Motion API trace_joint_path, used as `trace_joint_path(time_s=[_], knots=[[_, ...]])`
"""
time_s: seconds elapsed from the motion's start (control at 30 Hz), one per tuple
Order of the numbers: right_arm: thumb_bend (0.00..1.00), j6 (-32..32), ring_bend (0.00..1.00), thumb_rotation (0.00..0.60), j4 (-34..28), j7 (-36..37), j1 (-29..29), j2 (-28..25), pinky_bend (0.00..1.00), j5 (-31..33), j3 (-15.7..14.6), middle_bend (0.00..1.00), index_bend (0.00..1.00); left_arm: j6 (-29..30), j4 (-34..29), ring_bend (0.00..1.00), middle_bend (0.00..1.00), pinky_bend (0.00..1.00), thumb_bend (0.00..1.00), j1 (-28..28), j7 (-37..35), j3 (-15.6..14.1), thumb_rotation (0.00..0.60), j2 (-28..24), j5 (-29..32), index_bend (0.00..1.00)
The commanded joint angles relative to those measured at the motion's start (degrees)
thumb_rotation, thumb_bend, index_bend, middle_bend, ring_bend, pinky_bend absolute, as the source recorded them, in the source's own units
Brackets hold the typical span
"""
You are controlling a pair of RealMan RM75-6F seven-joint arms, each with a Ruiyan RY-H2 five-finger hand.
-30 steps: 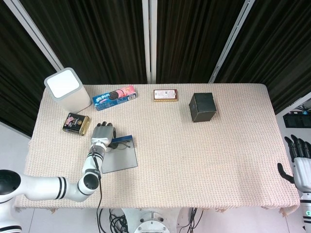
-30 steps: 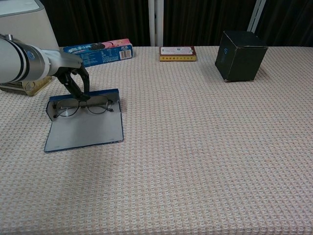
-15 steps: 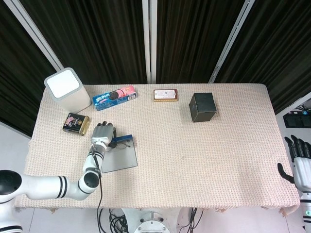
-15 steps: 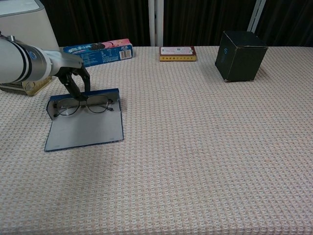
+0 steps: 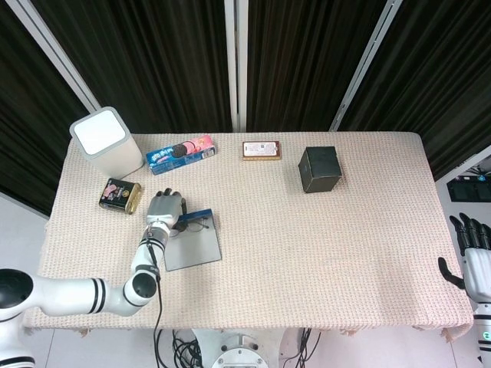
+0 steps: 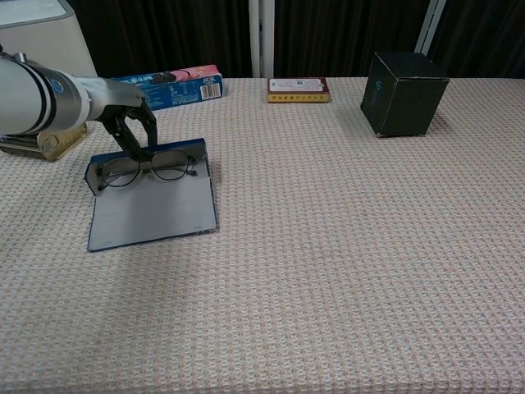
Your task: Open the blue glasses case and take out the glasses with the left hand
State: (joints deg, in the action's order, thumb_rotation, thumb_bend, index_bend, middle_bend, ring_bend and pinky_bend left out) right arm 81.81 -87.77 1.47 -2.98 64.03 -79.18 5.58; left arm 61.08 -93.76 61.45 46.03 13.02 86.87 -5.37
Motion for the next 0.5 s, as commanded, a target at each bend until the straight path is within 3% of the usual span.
trace_joint_path(time_s=[0.03, 0.5], knots=[[0.32, -0.15, 0.0, 0.6, 0.06, 0.0, -0.06, 0.06, 0.0, 0.03, -0.03, 0.0, 0.0, 2.05, -0.32, 0.01, 0.16, 0.1, 0.42, -0.79, -0.74, -1.5, 0.576, 0.65, -4.71, 0.5], [0.32, -0.31, 0.0, 0.6, -0.38, -0.34, -0.1, -0.05, 0.0, -0.06, -0.2, 0.0, 0.0, 12.43, 4.51, 0.01, 0.17, 0.09, 0.4, -7.73, -7.97, -8.68, 0.582, 6.64, -33.99, 0.5]])
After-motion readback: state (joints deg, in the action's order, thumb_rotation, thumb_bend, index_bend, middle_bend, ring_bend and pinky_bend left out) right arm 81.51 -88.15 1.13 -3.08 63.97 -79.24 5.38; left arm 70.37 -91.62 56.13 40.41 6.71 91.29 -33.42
